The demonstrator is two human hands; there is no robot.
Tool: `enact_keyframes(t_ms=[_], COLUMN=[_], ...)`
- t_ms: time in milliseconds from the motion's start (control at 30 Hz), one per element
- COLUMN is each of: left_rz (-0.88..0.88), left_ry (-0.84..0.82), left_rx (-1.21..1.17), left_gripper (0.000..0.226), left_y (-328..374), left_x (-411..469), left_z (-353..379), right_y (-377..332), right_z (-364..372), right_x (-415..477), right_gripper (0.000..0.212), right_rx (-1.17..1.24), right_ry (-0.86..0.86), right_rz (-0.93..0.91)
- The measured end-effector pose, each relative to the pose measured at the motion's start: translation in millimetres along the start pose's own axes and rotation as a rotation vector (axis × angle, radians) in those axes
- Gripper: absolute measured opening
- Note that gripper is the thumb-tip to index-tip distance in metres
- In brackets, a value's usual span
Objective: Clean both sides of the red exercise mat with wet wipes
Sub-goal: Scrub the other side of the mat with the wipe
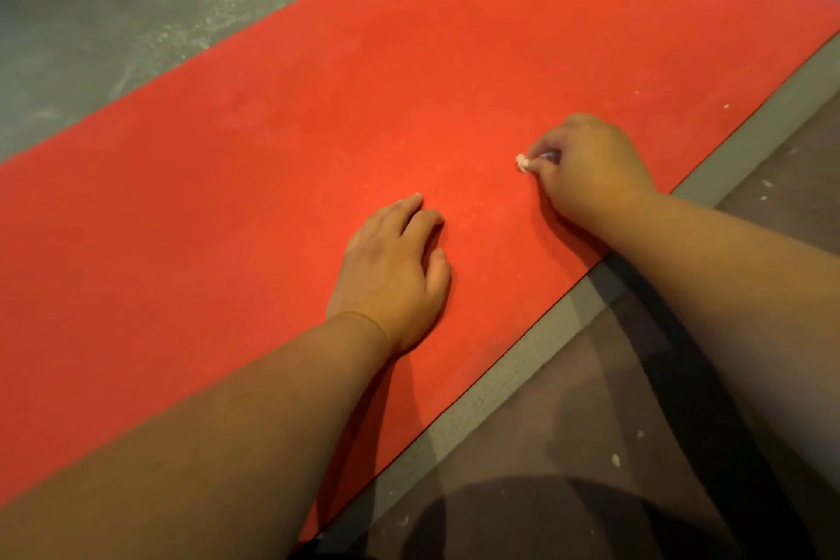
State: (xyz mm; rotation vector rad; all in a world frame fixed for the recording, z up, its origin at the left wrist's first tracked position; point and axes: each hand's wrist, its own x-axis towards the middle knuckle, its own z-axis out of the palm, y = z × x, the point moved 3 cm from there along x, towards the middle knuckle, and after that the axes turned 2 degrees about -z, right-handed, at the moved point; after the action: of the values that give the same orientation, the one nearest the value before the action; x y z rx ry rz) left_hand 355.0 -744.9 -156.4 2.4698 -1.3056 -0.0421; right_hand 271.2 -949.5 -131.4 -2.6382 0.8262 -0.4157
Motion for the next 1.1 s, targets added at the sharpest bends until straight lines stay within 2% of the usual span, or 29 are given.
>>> enact_keyframes(t_ms=[67, 100, 167, 233, 300, 367, 433, 533, 633, 733, 800, 867, 933, 1000, 1033, 1100], left_rz=[-0.001, -0.002, 0.001, 0.003, 0.001, -0.004, -0.012, -0.005, -0.009, -0.004, -0.007, -0.006, -0.008, -0.011, -0.013, -0.015], left_ry=[0.000, 0.000, 0.005, 0.010, 0.003, -0.004, -0.004, -0.001, 0.000, 0.004, -0.001, -0.001, -0.006, -0.003, -0.006, -0.010], left_rx=[0.001, 0.002, 0.002, 0.000, 0.004, -0.001, -0.005, 0.000, 0.003, 0.015, 0.019, 0.017, 0.017, 0.018, 0.019, 0.021], left_gripper=[0.048, 0.048, 0.048, 0.048, 0.047, 0.043, 0.041, 0.040, 0.040, 0.041, 0.042, 0.042, 0.042, 0.041, 0.041, 0.041], left_y=[0, -1, -1, -1, -1, -1, -1, 0, 0, 0, 1, 1, 1, 1, 1, 1], left_x=[0, 0, 0, 1, -1, 0, -1, 0, 0, 0, 0, 1, 0, 0, 0, 1], left_z=[1, 1, 0, 0, 0, 0, 0, 1, 0, -2, -2, -2, -2, -2, -2, -2], right_y=[-2, -11, -35, -54, -44, -13, 26, 49, 13, -30, -22, 12, 53, 64, 54, 17], right_z=[4, 8, 10, 7, 1, -6, -18, -28, -15, -2, -6, -13, -29, -34, -31, -20], right_x=[-4, -17, -56, -95, -99, -72, -43, -32, -64, -115, -111, -79, -49, -42, -49, -73], right_gripper=[0.017, 0.018, 0.016, 0.009, 0.007, 0.008, 0.011, 0.014, 0.015, 0.012, 0.010, 0.011, 0.015, 0.017, 0.016, 0.014], right_rx=[-0.011, -0.004, 0.067, 0.138, 0.110, 0.012, -0.057, -0.049, 0.032, 0.158, 0.157, 0.056, -0.030, -0.017, 0.000, 0.080], right_ry=[0.040, 0.036, 0.028, -0.083, -0.146, -0.079, 0.033, 0.116, 0.087, -0.033, -0.095, -0.004, 0.117, 0.150, 0.133, 0.110], right_rz=[0.089, 0.063, -0.081, -0.234, -0.329, -0.229, -0.030, 0.208, 0.152, -0.112, -0.221, -0.144, 0.083, 0.256, 0.274, 0.172])
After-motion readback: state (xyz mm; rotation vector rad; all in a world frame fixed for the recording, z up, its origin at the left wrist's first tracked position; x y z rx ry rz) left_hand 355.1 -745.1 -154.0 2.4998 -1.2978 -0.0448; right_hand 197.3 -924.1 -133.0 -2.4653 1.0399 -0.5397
